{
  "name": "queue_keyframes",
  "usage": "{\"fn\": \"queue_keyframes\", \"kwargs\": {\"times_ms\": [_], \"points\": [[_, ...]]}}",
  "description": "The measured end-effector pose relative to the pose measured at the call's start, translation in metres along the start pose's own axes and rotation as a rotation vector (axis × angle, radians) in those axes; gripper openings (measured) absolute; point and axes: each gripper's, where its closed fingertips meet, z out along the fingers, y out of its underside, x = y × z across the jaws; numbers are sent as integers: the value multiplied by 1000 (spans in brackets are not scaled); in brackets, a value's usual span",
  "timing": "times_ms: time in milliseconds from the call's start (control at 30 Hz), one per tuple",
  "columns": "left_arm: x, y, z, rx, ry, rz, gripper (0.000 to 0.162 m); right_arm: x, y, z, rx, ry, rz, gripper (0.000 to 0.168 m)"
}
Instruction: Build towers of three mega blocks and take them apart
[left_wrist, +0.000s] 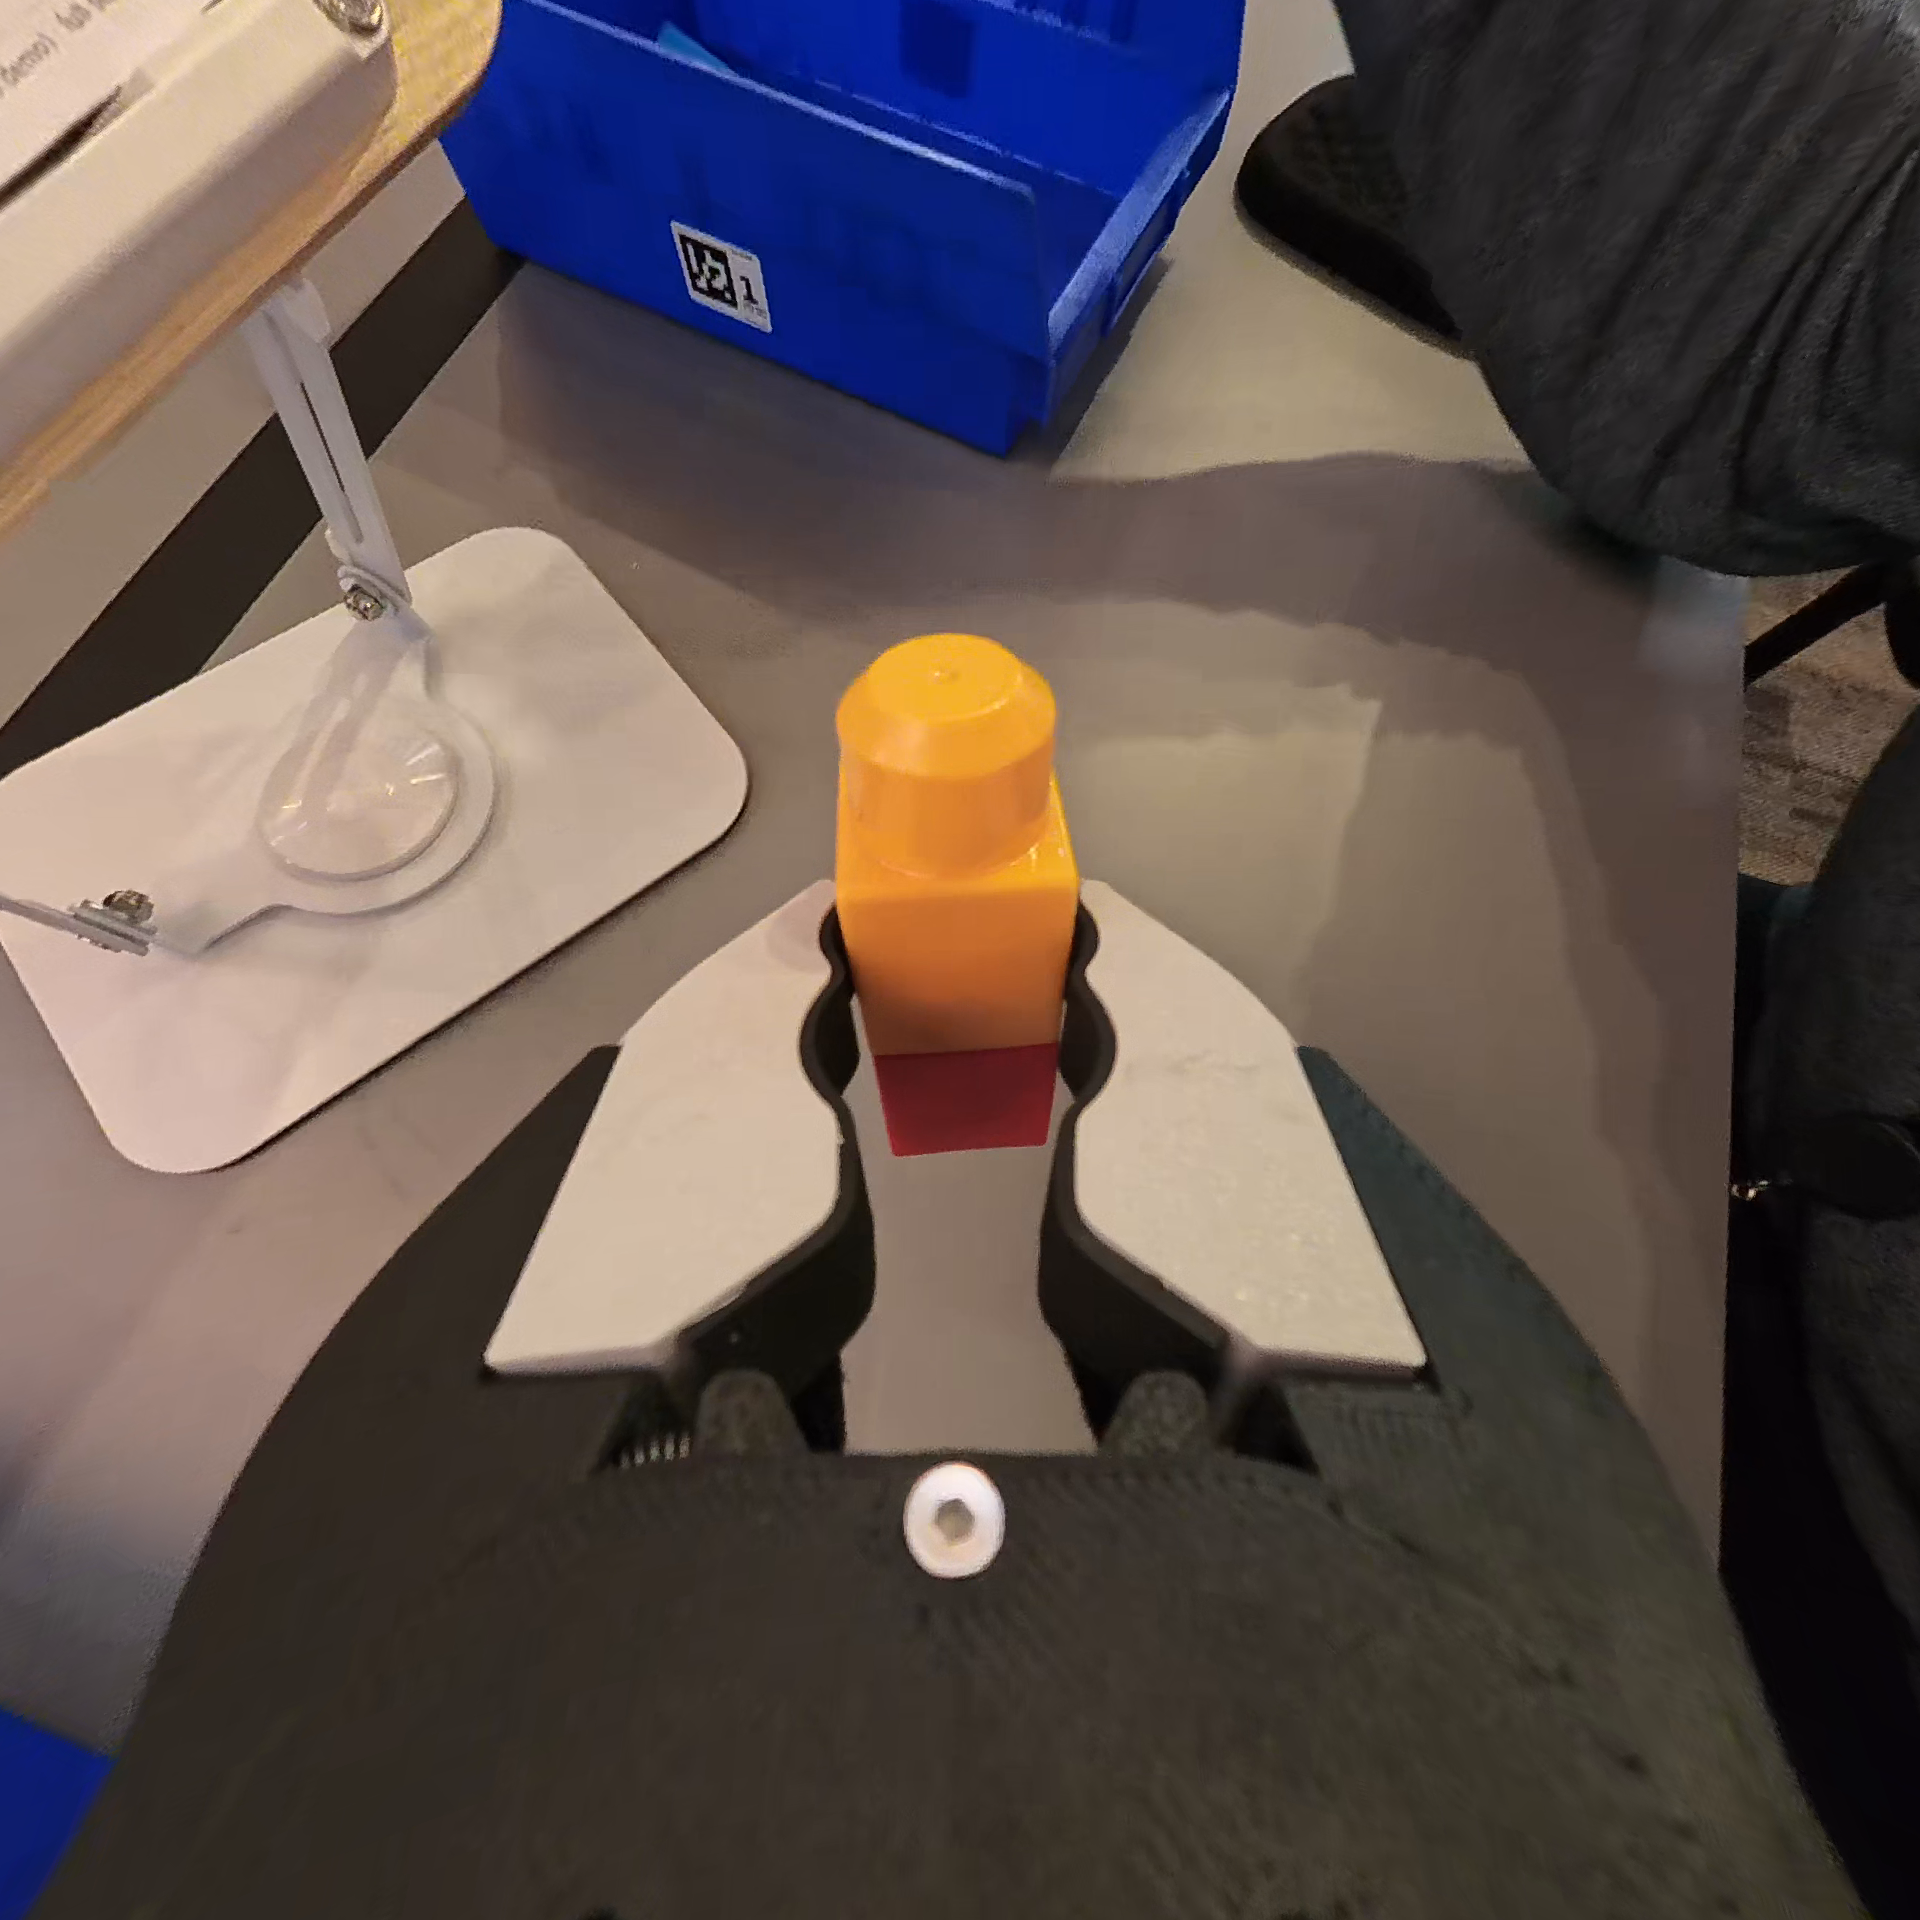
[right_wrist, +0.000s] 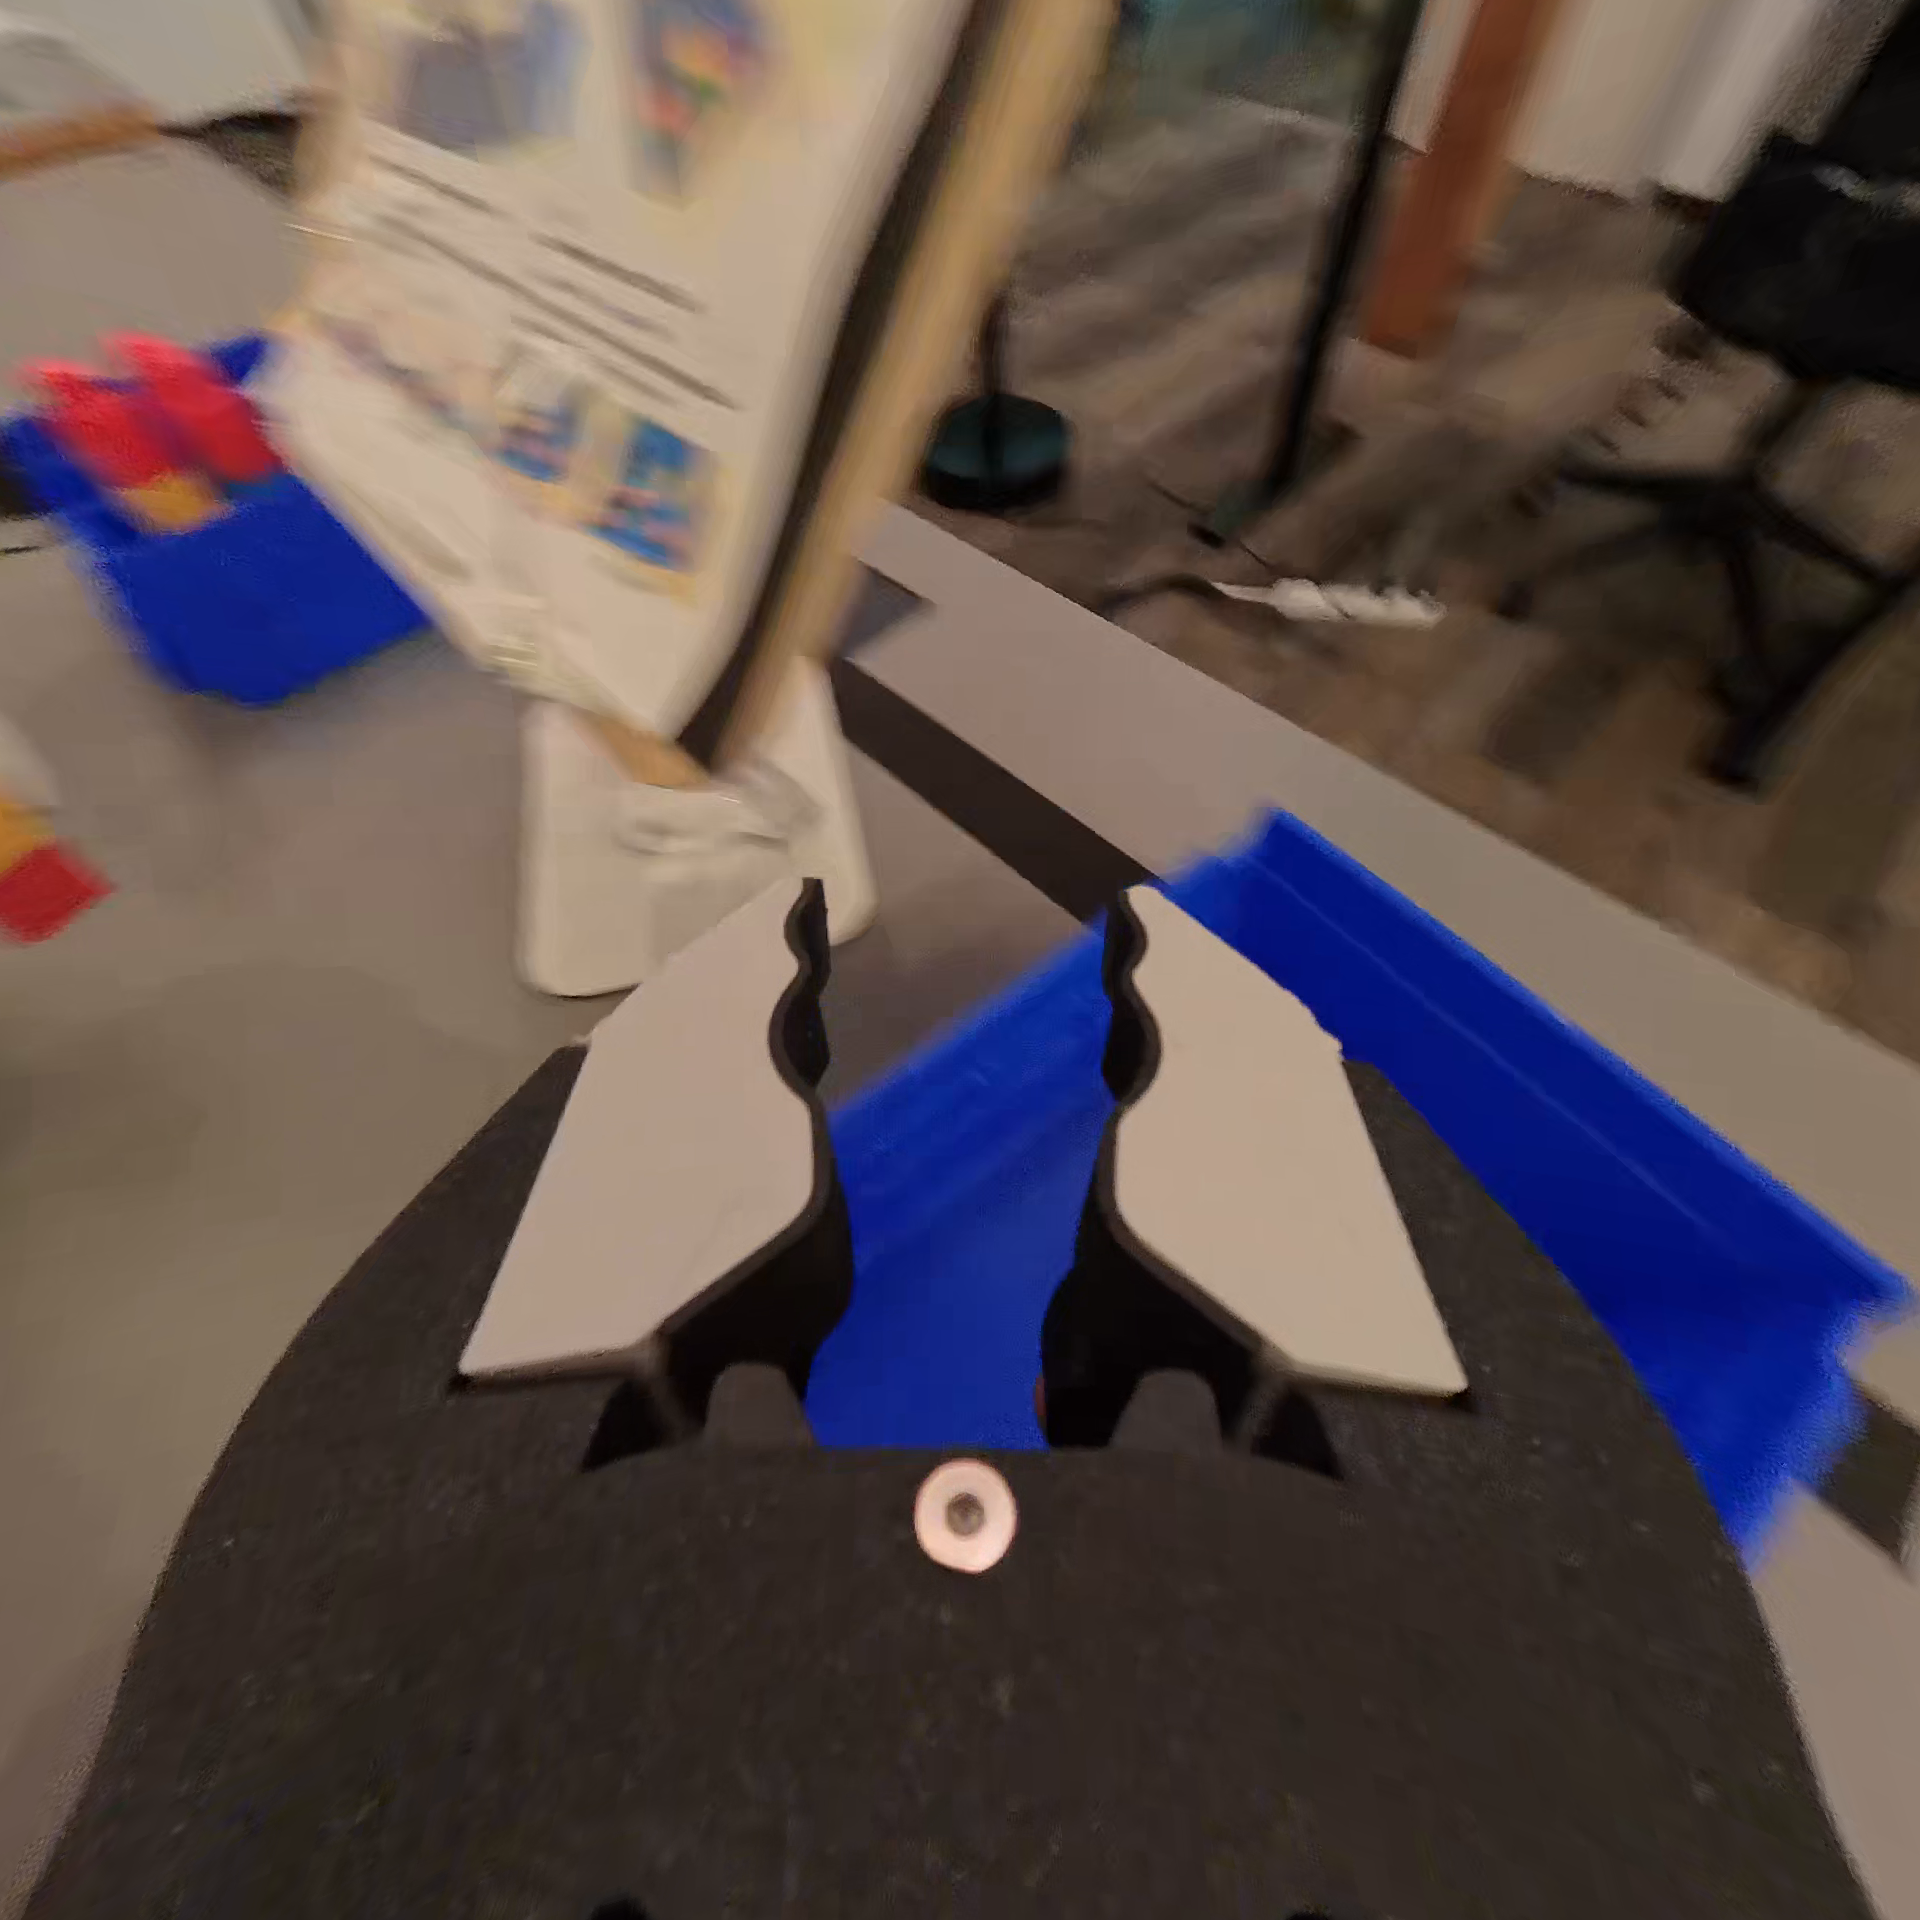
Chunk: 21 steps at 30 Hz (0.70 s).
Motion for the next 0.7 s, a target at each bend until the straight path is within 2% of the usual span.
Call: {"fn": "queue_keyframes", "kwargs": {"times_ms": [133, 233, 333, 433, 567, 700], "points": [[4, -13, 2, 36, 12, -2, 36, -124, -35, 12, 53, -352, -259, 52], [7, -22, 3, 45, 17, 4, 36, -213, -29, 30, 8, -581, -410, 60], [14, -32, 3, 52, 33, 23, 36, -273, -14, 49, -34, -743, -468, 62], [17, -38, 4, 51, 37, 44, 36, -303, 0, 62, -64, -845, -475, 57], [19, -42, 4, 57, 44, 60, 36, -316, 3, 64, -50, -931, -432, 35], [23, -50, -1, 121, 92, 30, 36, -317, -5, 60, -8, -951, -415, 35]]}}
